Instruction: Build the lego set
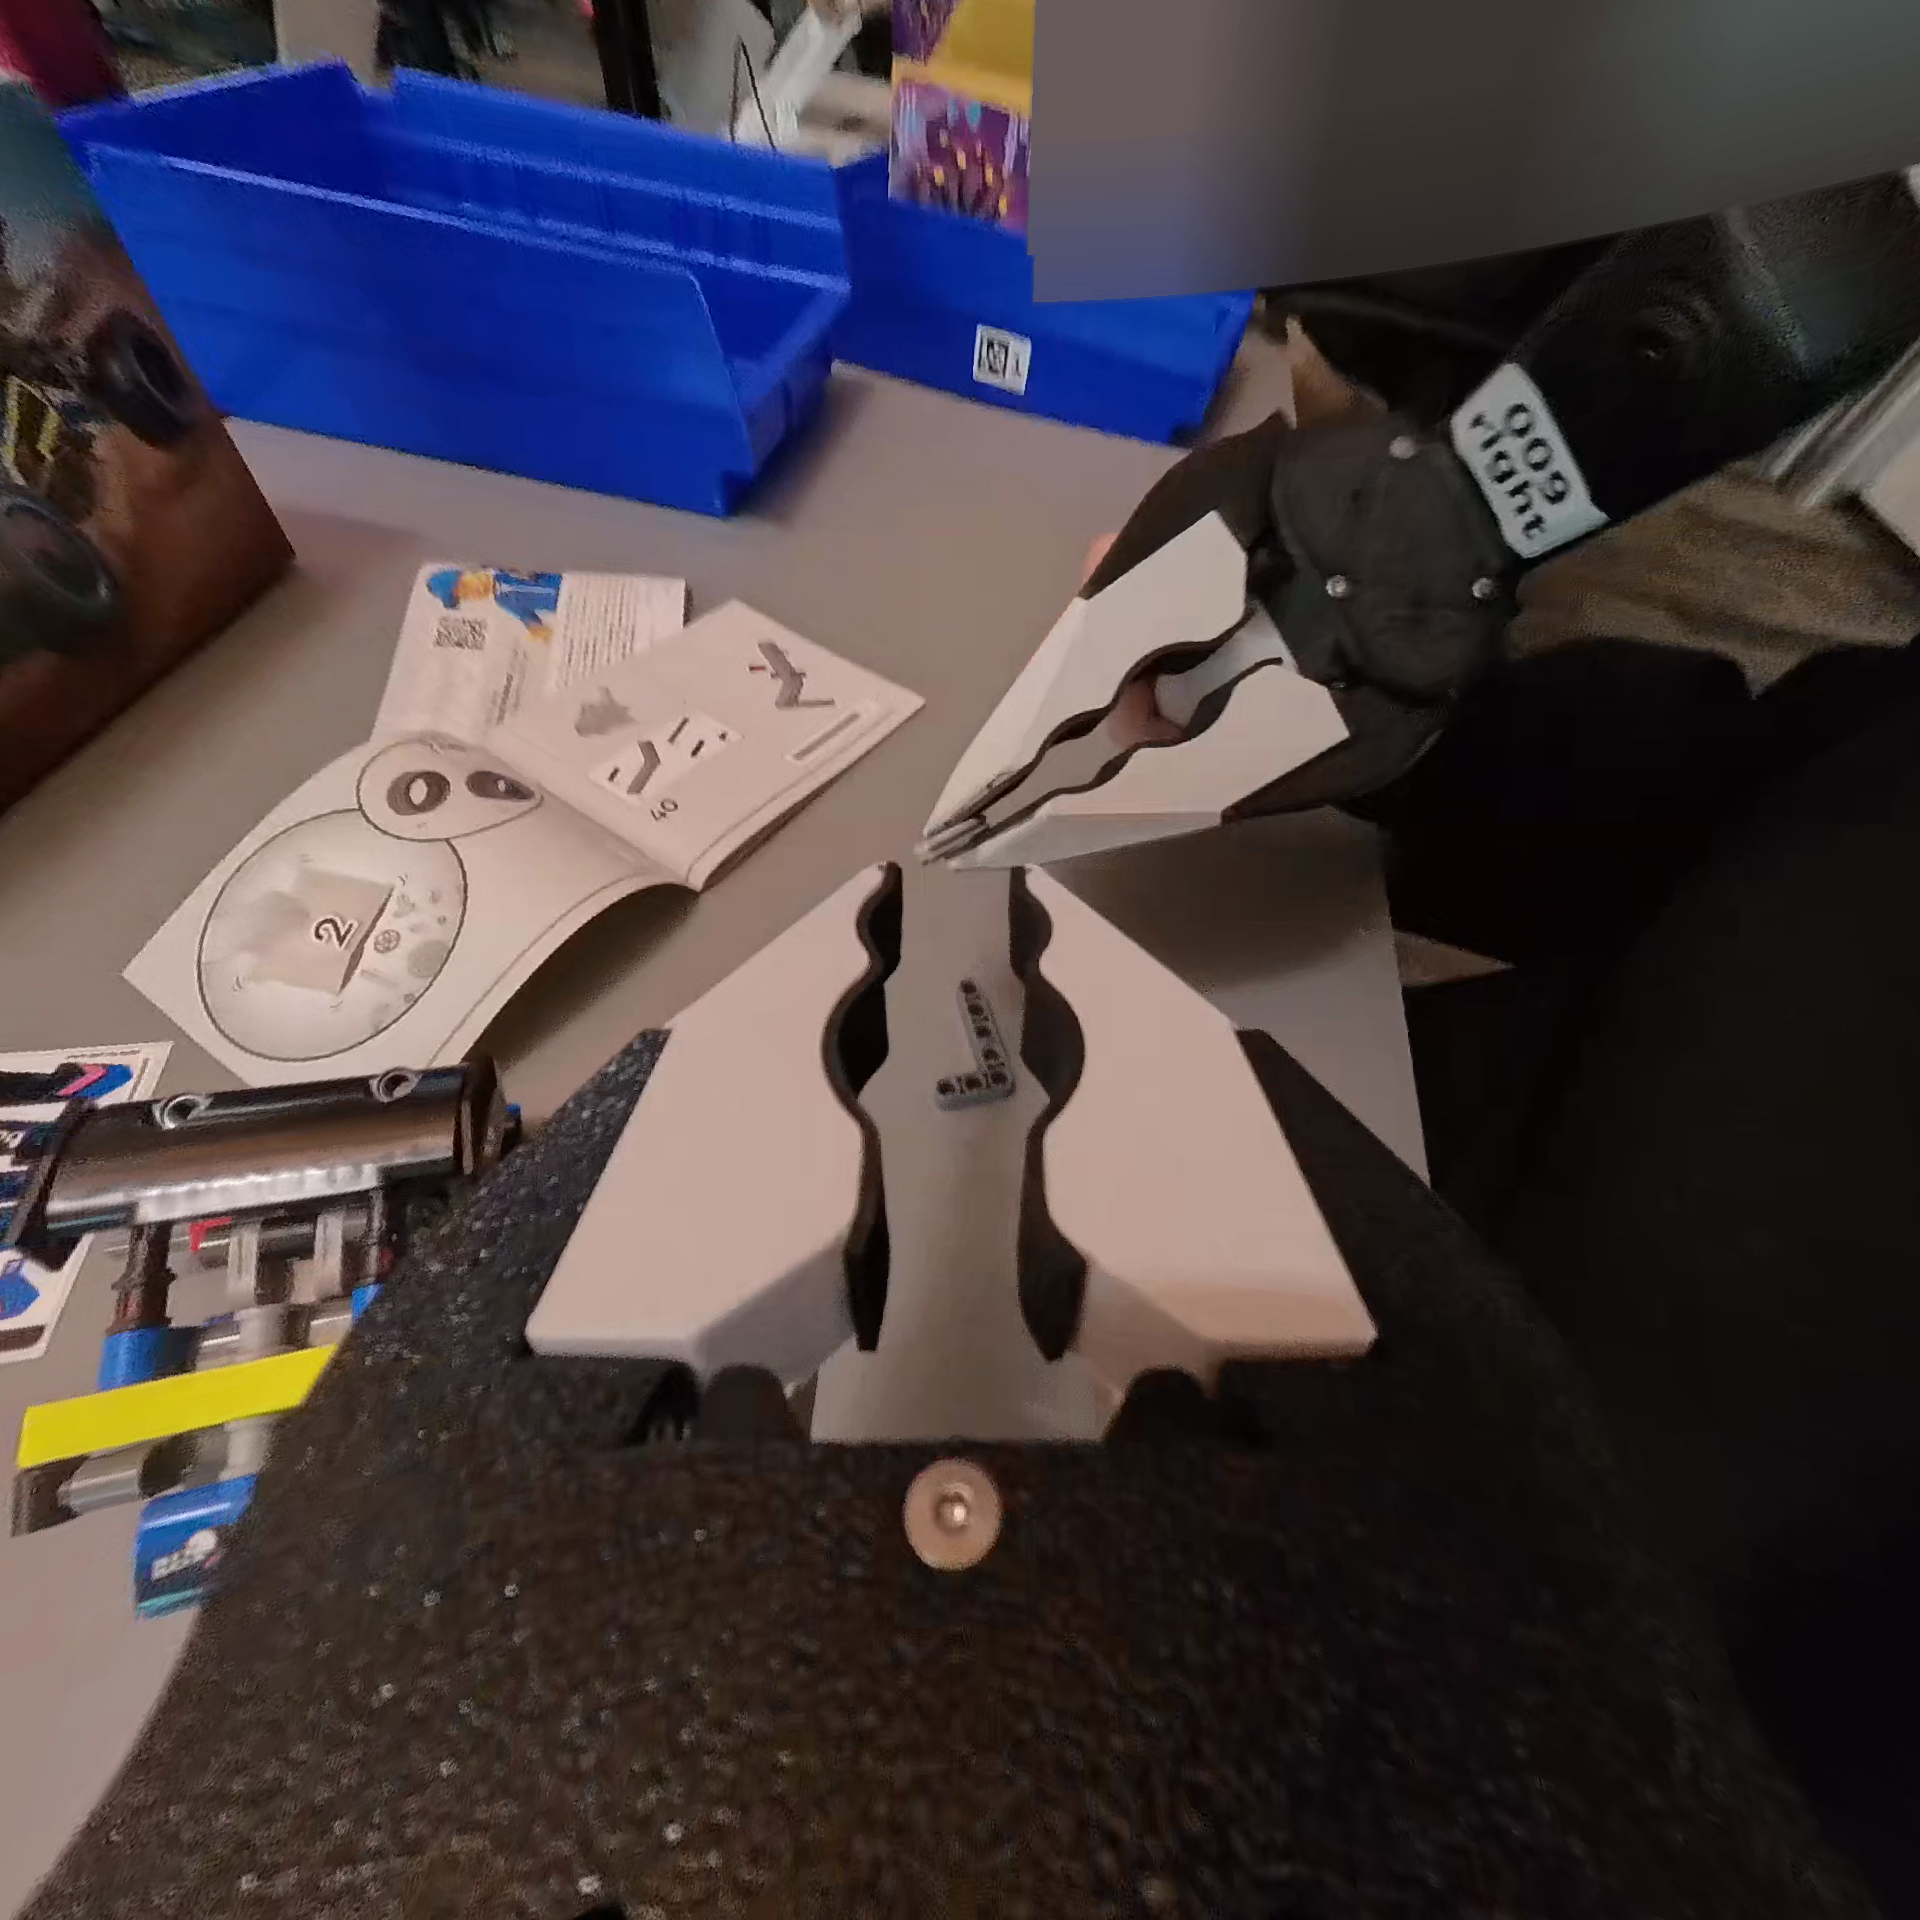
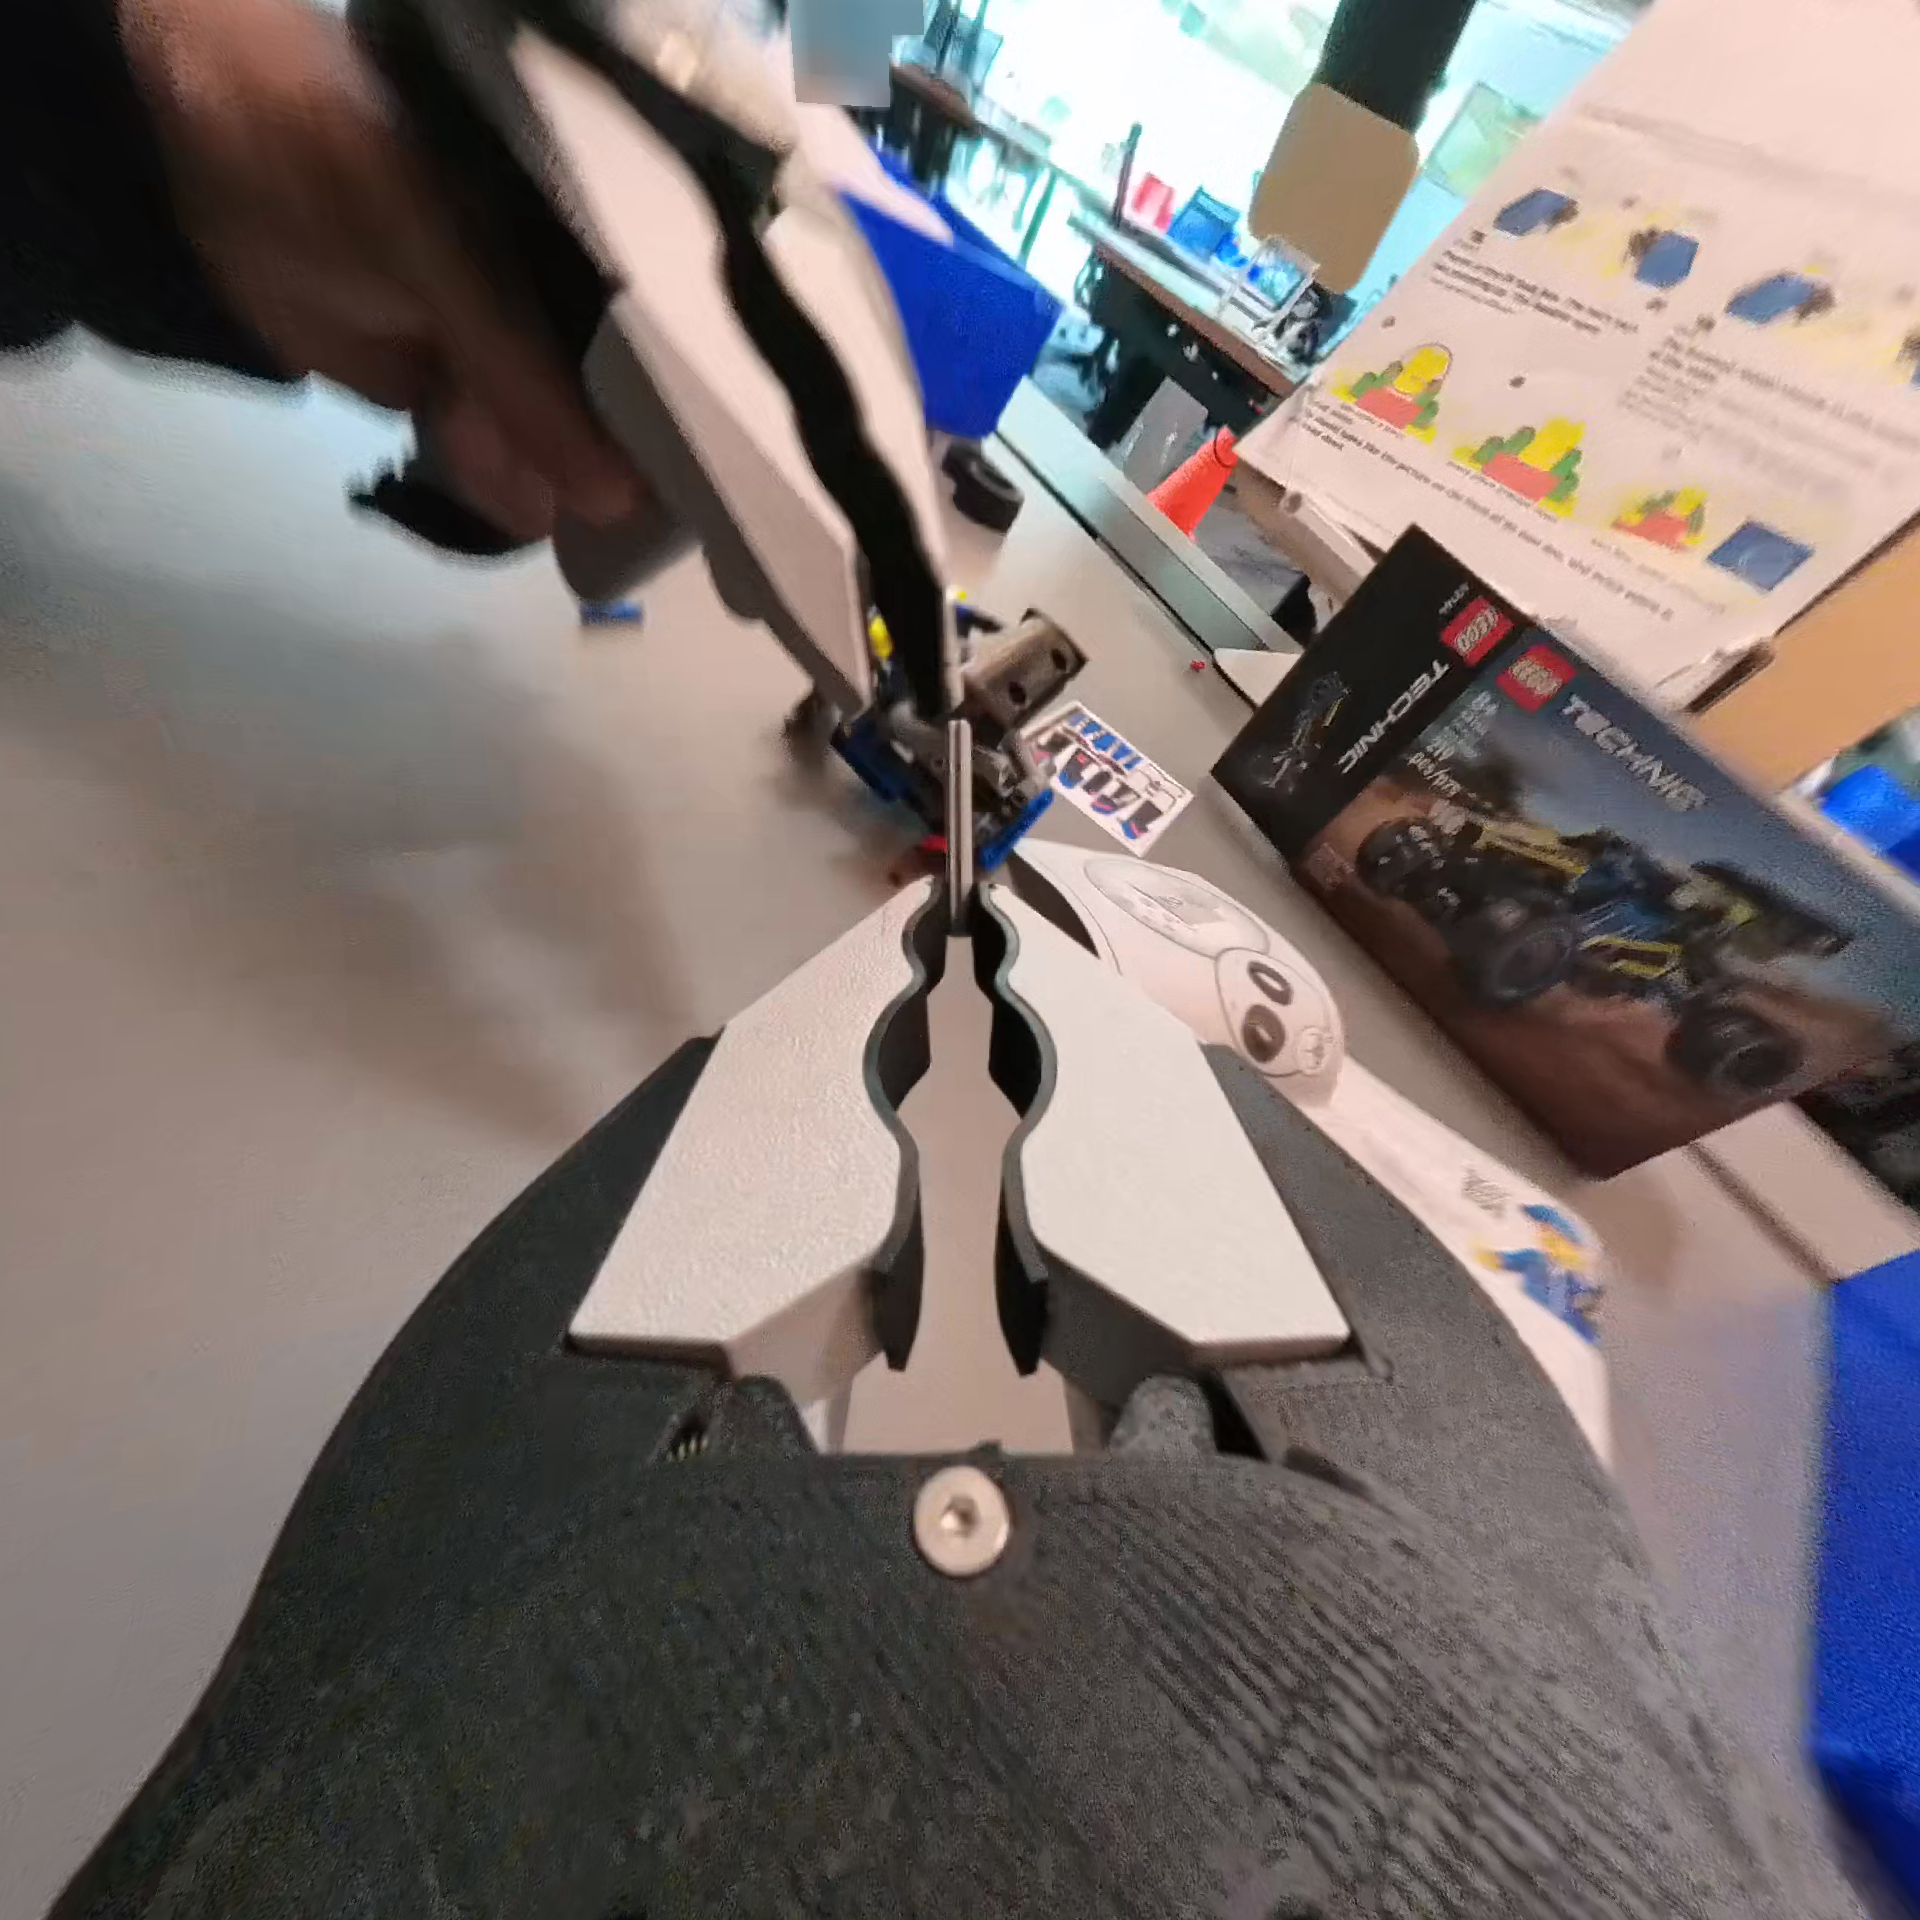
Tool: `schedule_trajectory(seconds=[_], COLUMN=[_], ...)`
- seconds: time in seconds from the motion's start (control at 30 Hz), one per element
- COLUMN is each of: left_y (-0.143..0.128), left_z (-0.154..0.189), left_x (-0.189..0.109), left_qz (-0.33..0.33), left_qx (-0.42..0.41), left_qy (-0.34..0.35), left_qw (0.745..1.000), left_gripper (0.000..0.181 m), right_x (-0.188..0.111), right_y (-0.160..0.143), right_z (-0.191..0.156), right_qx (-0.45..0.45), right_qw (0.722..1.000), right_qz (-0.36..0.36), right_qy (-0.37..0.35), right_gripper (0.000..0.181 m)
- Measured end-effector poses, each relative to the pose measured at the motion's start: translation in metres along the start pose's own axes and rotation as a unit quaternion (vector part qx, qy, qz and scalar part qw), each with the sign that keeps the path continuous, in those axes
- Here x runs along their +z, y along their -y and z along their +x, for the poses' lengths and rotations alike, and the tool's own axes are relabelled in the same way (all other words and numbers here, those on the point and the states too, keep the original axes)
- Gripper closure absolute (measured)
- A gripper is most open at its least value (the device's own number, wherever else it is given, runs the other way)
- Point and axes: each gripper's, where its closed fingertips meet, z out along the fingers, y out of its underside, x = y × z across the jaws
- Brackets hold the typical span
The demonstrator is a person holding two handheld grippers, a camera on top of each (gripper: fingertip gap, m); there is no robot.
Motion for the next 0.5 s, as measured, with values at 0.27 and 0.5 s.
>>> schedule_trajectory(seconds=[0.27,0.5], left_y=[0.004,0.003], left_z=[0.010,0.005], left_x=[0.010,0.008], left_qz=[0.023,0.023], left_qx=[-0.011,-0.015], left_qy=[-0.023,-0.025], left_qw=[0.999,0.999], left_gripper=[0.164,0.168], right_x=[-0.001,0.003], right_y=[0.014,0.009], right_z=[-0.002,-0.011], right_qx=[0.080,0.048], right_qw=[0.994,0.997], right_qz=[0.065,0.051], right_qy=[0.026,0.042], right_gripper=[0.179,0.179])
